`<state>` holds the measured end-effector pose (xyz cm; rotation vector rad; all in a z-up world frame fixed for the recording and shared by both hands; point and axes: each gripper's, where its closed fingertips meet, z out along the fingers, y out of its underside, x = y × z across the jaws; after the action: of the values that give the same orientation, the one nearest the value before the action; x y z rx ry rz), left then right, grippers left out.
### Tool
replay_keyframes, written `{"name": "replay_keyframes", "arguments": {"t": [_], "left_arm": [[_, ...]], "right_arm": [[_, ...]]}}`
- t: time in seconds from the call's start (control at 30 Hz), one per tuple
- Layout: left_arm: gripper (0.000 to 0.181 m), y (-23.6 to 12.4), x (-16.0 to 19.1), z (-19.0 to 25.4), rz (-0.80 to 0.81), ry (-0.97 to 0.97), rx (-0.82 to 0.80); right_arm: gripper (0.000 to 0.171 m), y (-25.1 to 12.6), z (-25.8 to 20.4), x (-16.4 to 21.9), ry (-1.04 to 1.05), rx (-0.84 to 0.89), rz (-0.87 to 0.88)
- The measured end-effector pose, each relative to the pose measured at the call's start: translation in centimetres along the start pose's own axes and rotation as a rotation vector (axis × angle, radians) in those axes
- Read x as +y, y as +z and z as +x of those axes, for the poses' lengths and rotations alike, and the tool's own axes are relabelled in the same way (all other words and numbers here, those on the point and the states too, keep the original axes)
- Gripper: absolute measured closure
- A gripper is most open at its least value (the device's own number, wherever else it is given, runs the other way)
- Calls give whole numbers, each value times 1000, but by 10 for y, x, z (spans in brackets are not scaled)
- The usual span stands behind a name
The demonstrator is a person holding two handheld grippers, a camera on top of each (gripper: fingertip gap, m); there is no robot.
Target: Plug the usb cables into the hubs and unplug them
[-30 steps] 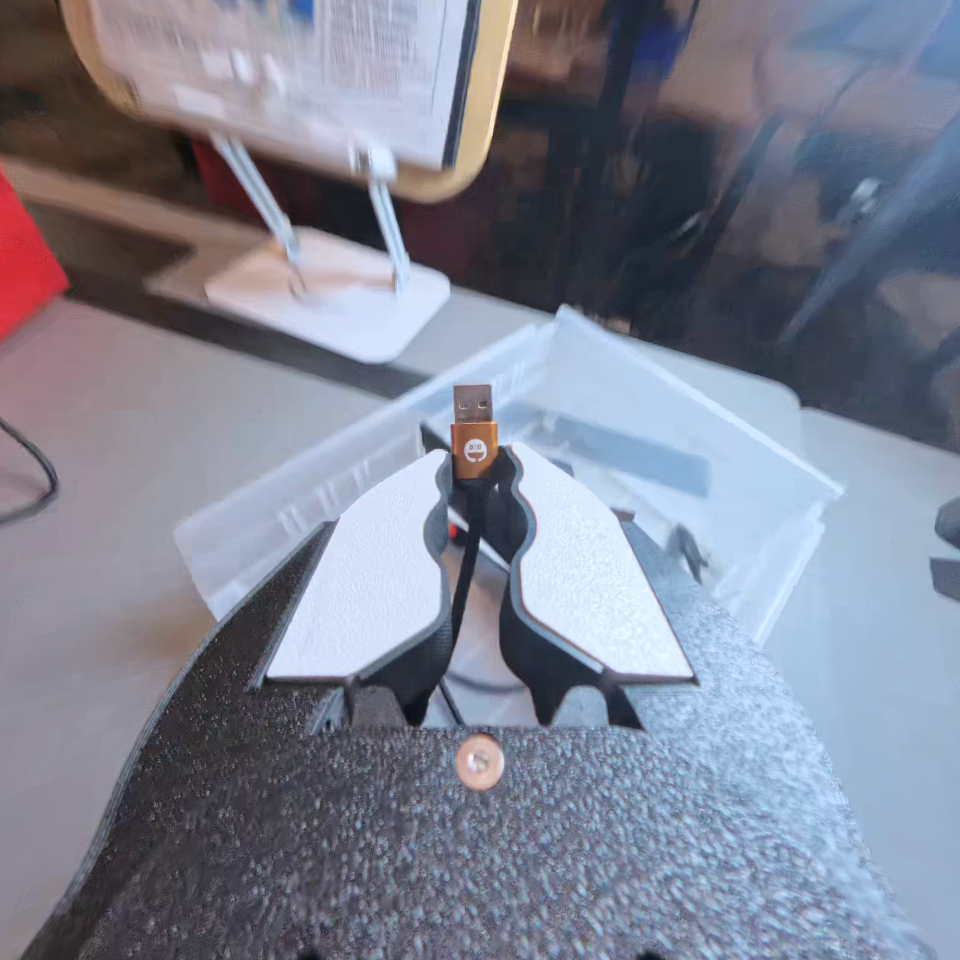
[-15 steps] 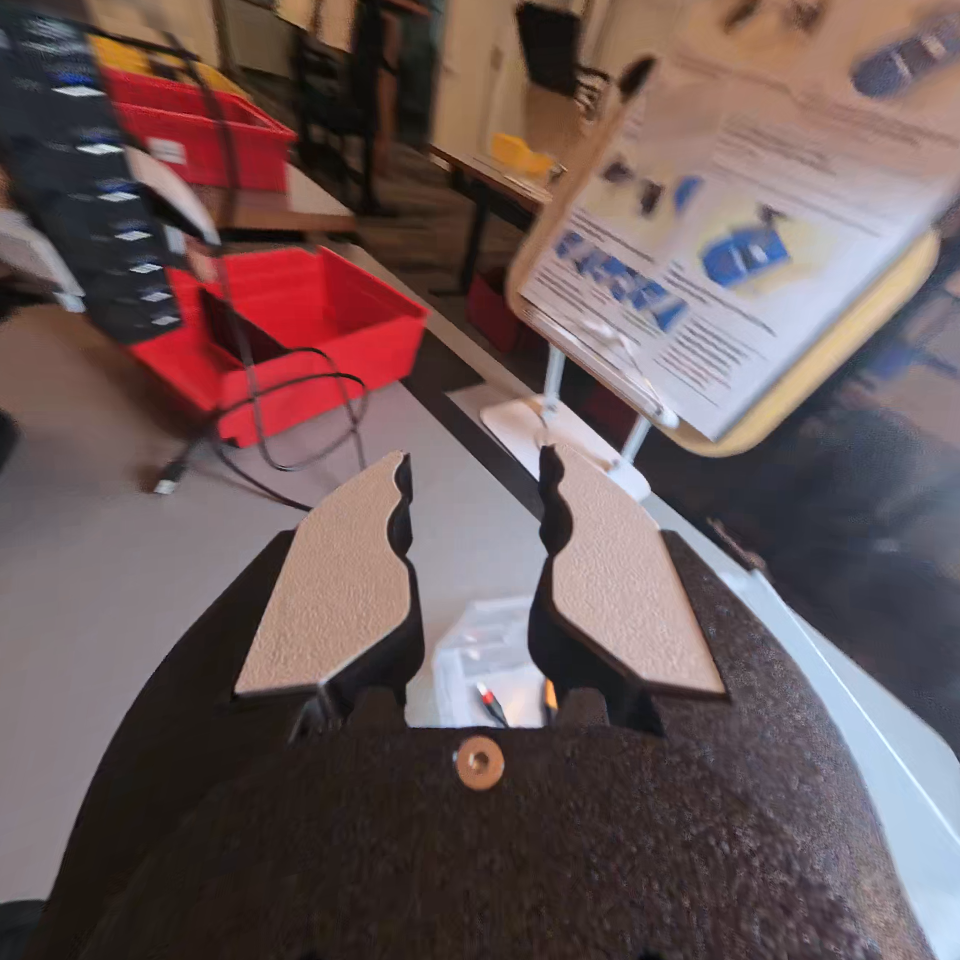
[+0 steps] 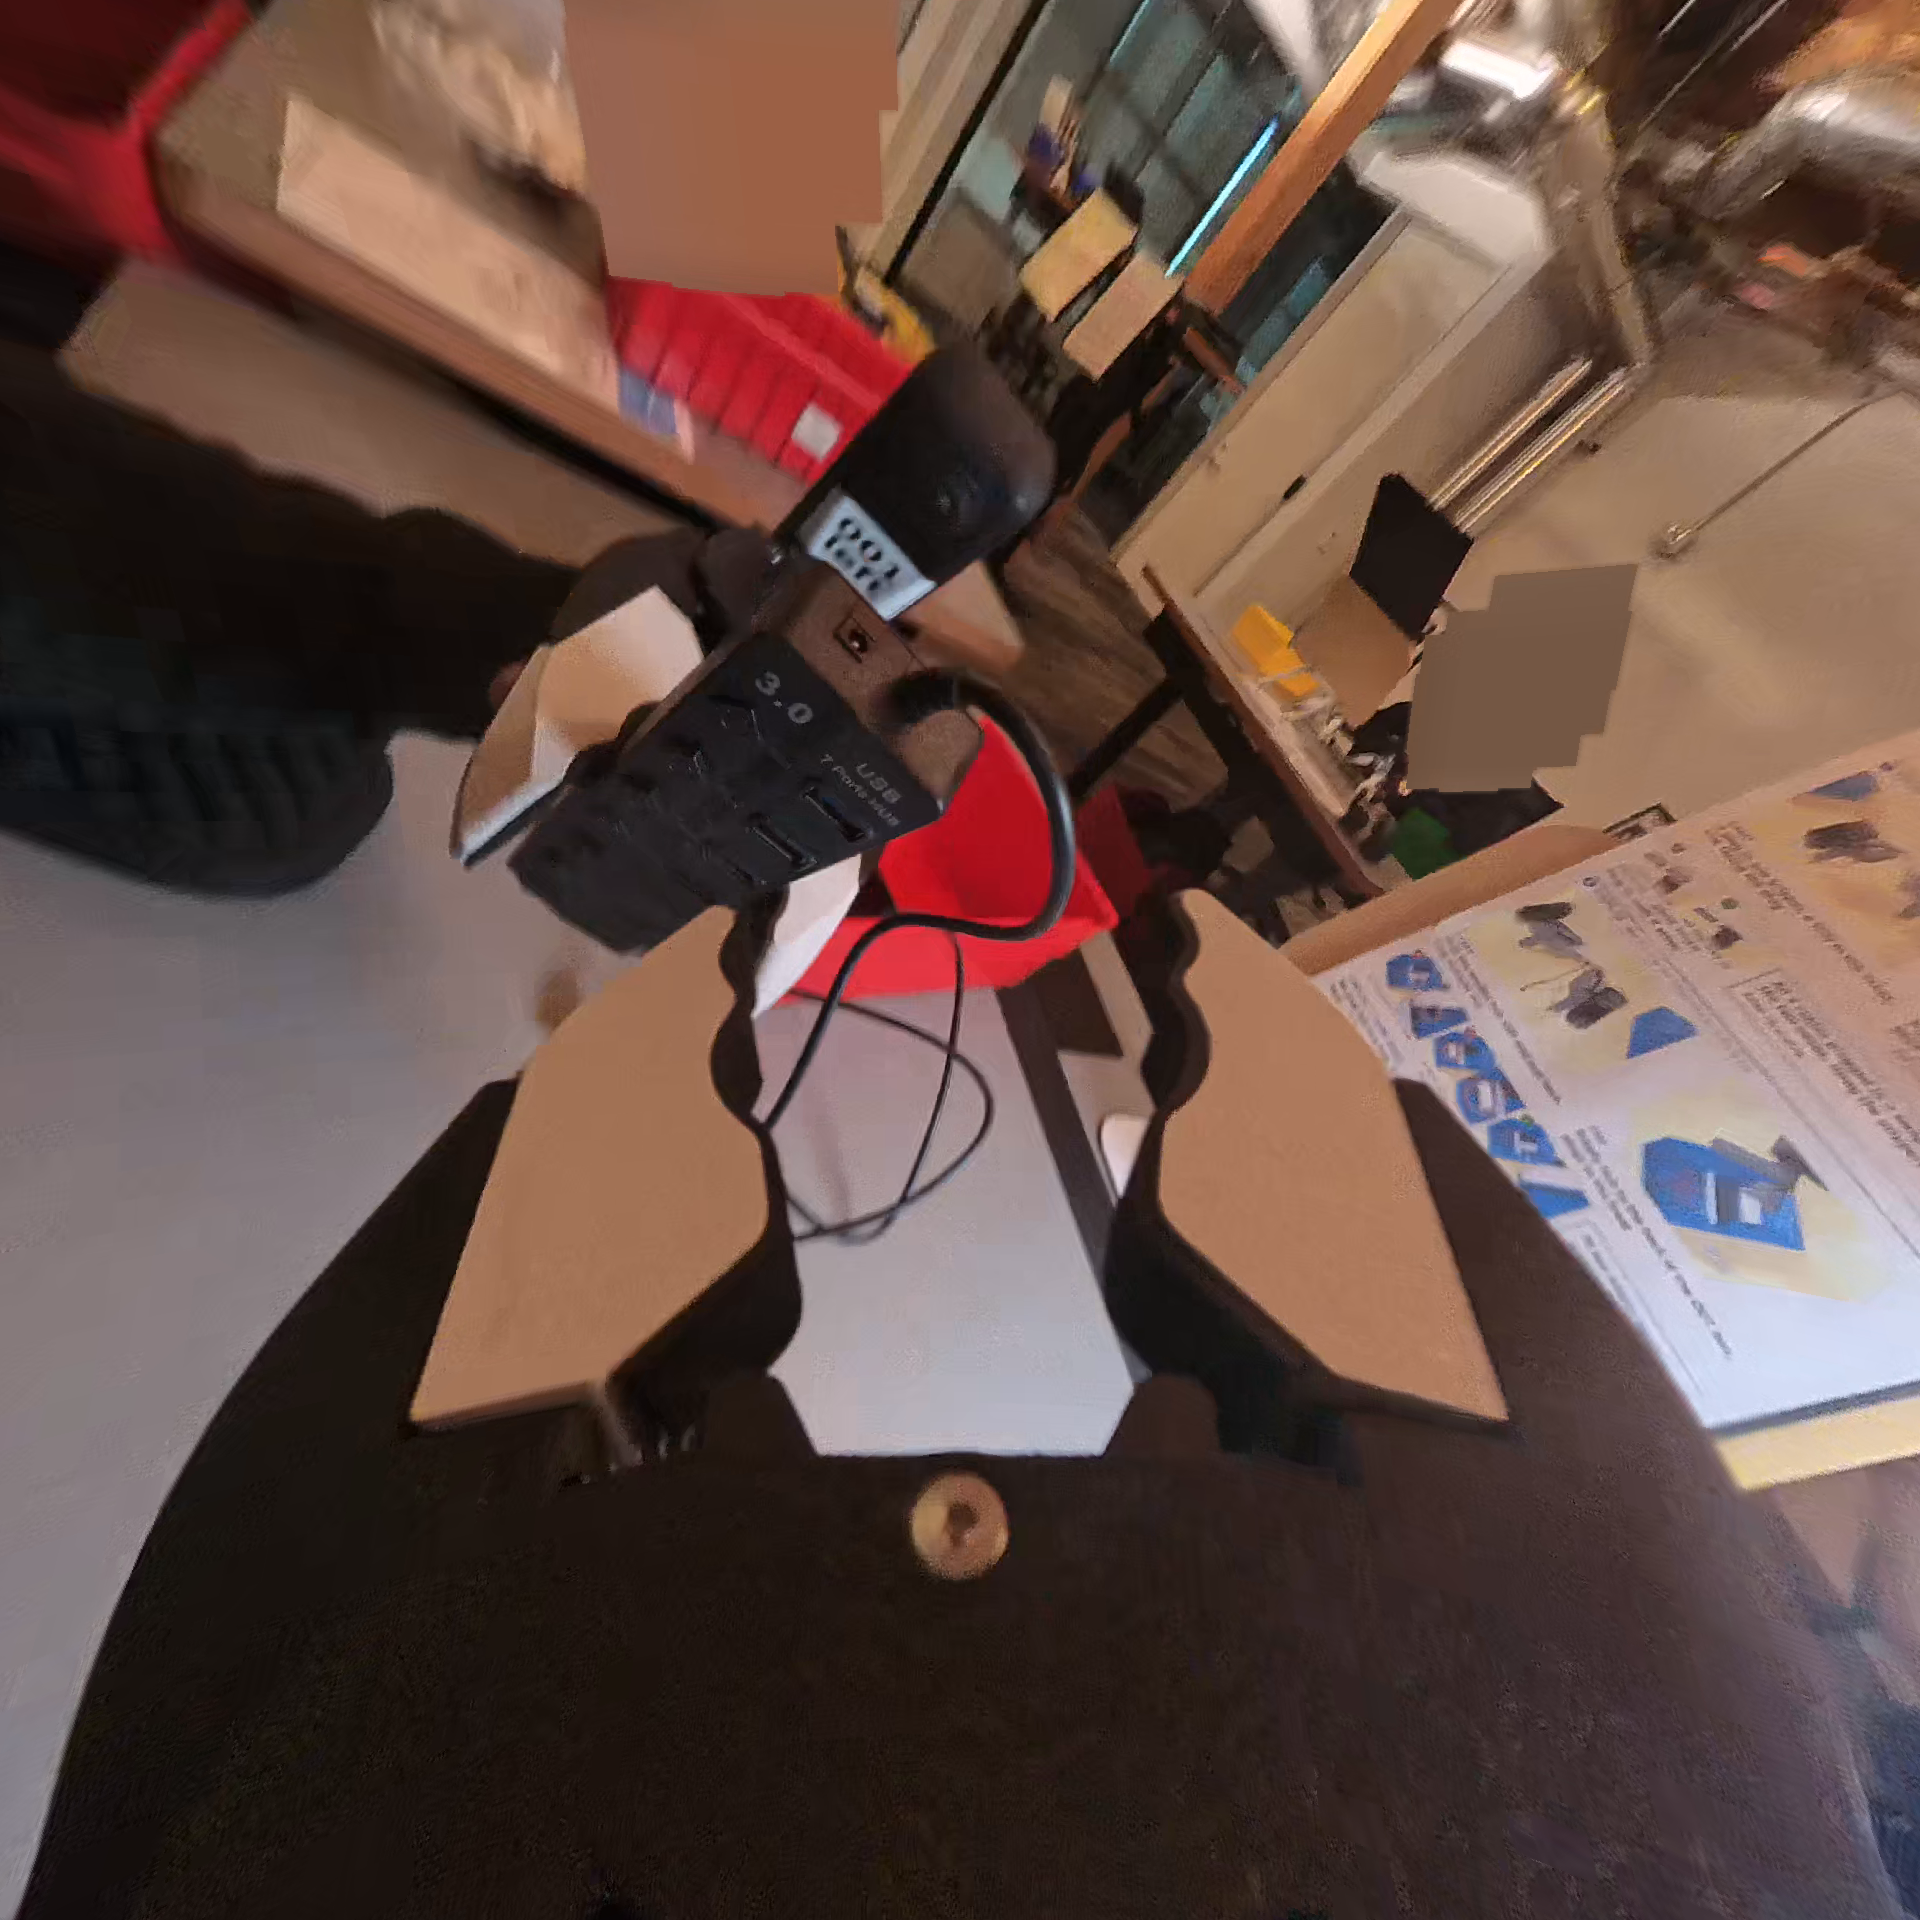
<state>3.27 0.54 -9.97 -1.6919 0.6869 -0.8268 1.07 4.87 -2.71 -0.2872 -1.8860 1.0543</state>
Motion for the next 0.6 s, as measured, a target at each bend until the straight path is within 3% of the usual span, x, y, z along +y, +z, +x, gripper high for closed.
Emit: {"name": "replay_keyframes", "arguments": {"t": [0.07,0.2,0.27,0.3,0.43,0.6], "left_arm": [[117,8,16,11,-42,-65,136],[117,25,35,26,-115,-113,278],[117,29,45,27,-165,-124,297],[117,28,49,29,-177,-106,306],[111,6,25,3,-90,-83,89],[118,-79,-34,-29,119,78,-424]], "right_arm": [[91,0,-14,15,-9,-83,-84],[94,20,-54,32,-28,-273,-153],[120,26,-75,24,-73,-356,-110],[126,26,-80,24,-97,-378,-118],[140,13,-70,11,-105,-345,-86],[144,-11,-24,-15,-155,-276,-79]]}}
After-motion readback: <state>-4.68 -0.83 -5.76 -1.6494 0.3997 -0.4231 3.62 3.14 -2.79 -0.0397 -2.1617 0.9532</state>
